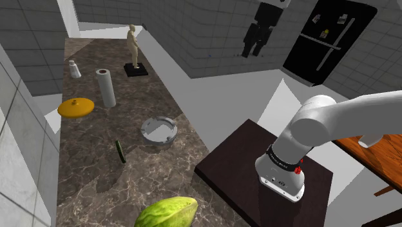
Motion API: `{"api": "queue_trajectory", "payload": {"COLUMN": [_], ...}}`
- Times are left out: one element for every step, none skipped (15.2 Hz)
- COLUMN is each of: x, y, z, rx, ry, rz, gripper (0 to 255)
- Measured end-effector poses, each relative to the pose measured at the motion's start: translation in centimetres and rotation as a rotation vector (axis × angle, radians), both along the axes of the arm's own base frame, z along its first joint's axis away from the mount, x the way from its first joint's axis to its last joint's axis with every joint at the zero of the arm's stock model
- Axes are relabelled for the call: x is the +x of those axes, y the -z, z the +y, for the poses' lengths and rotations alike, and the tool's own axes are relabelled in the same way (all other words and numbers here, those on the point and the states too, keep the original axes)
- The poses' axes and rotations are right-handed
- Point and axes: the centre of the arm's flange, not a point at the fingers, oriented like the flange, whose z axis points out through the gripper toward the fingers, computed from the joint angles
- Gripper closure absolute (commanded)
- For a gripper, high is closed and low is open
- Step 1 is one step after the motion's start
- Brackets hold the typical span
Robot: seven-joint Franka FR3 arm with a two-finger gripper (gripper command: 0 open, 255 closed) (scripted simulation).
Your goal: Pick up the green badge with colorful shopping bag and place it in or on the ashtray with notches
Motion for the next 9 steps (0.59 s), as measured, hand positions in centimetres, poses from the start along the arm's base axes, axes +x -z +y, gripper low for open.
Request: {"api": "queue_trajectory", "payload": {"x": [0.0,0.1,0.2,0.3,0.5,0.7,0.9,1.0,1.5], "y": [0.0,0.3,0.7,1.4,2.1,2.9,3.5,4.2,4.8], "z": [0.0,0.7,1.5,2.6,3.7,4.8,6.0,6.8,8.0], "rx": [0.0,-0.003,-0.006,-0.011,-0.016,-0.021,-0.026,-0.032,-0.037], "ry": [0.0,0.003,0.007,0.012,0.018,0.025,0.031,0.038,0.044], "rz": [0.0,-0.001,-0.003,-0.004,-0.007,-0.009,-0.011,-0.014,-0.016], "gripper": [0,0,0,0,0,0,0,0,0]}}
